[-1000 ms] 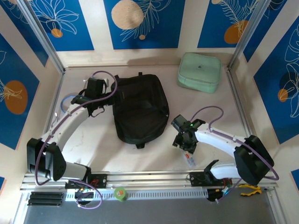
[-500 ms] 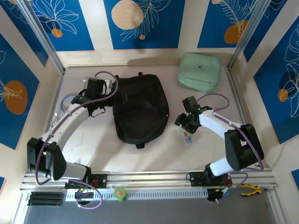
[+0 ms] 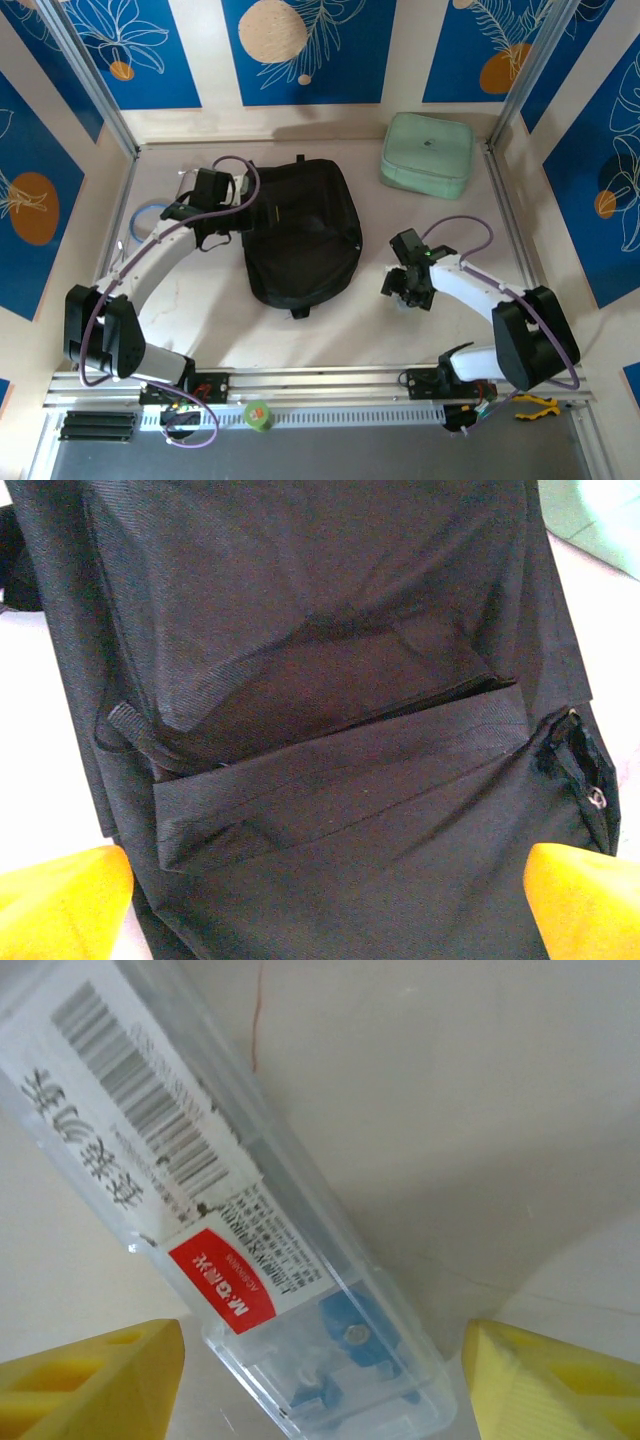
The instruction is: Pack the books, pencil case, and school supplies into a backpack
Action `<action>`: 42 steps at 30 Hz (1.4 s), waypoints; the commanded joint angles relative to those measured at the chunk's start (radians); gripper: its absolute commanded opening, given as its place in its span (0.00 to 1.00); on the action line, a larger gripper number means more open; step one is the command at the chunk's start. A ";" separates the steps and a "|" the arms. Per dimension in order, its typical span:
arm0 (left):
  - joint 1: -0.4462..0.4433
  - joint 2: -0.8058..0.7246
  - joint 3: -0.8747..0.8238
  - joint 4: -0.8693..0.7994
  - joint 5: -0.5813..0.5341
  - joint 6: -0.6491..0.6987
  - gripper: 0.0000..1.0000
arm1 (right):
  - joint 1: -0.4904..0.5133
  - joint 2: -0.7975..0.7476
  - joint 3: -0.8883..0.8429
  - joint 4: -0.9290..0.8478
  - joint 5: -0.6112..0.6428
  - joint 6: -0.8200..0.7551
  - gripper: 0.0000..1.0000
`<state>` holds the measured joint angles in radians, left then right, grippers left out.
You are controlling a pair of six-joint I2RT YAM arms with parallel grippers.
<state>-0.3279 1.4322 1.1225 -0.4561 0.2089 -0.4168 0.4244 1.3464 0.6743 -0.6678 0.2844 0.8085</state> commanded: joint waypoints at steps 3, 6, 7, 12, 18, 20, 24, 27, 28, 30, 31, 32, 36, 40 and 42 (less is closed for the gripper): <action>-0.022 0.005 0.002 0.002 0.040 0.018 1.00 | 0.047 0.074 0.050 -0.021 0.010 -0.016 0.69; -0.030 0.005 -0.003 -0.007 0.046 0.026 1.00 | 0.066 0.102 0.071 -0.024 0.034 -0.013 0.64; -0.033 0.005 -0.003 -0.014 0.047 0.029 1.00 | 0.070 0.108 0.075 -0.026 0.043 -0.010 0.63; -0.050 0.009 -0.012 -0.020 0.044 0.025 1.00 | 0.070 0.143 0.096 -0.018 0.067 -0.006 0.57; -0.071 0.015 -0.012 -0.009 0.058 0.011 1.00 | 0.070 0.151 0.101 -0.025 0.053 -0.002 0.42; -0.072 0.017 -0.012 0.004 0.077 0.002 1.00 | 0.070 0.130 0.097 -0.017 0.044 -0.007 0.37; -0.073 0.029 -0.028 0.068 0.177 -0.034 1.00 | 0.085 0.055 0.090 0.001 0.038 -0.036 0.35; -0.081 0.048 -0.054 0.173 0.294 -0.103 1.00 | 0.108 -0.023 0.087 0.031 0.022 -0.069 0.35; -0.088 0.054 -0.061 0.217 0.331 -0.134 1.00 | 0.116 -0.048 0.088 0.044 0.011 -0.081 0.35; -0.110 0.075 -0.070 0.316 0.394 -0.206 1.00 | 0.134 -0.101 0.092 0.084 -0.024 -0.114 0.36; -0.122 0.084 -0.068 0.350 0.412 -0.236 1.00 | 0.143 -0.122 0.095 0.103 -0.038 -0.124 0.36; -0.137 0.098 -0.062 0.388 0.425 -0.263 1.00 | 0.154 -0.141 0.098 0.129 -0.060 -0.140 0.36; -0.200 0.152 -0.032 0.515 0.458 -0.368 1.00 | 0.186 -0.174 0.118 0.223 -0.141 -0.185 0.36; -0.247 0.195 -0.011 0.606 0.463 -0.445 0.98 | 0.219 -0.155 0.142 0.299 -0.187 -0.225 0.36; -0.272 0.212 -0.003 0.616 0.450 -0.458 0.94 | 0.230 -0.136 0.156 0.318 -0.195 -0.236 0.36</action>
<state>-0.5751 1.6264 1.0805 0.0578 0.6285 -0.8032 0.6384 1.1942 0.7826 -0.4324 0.1482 0.6224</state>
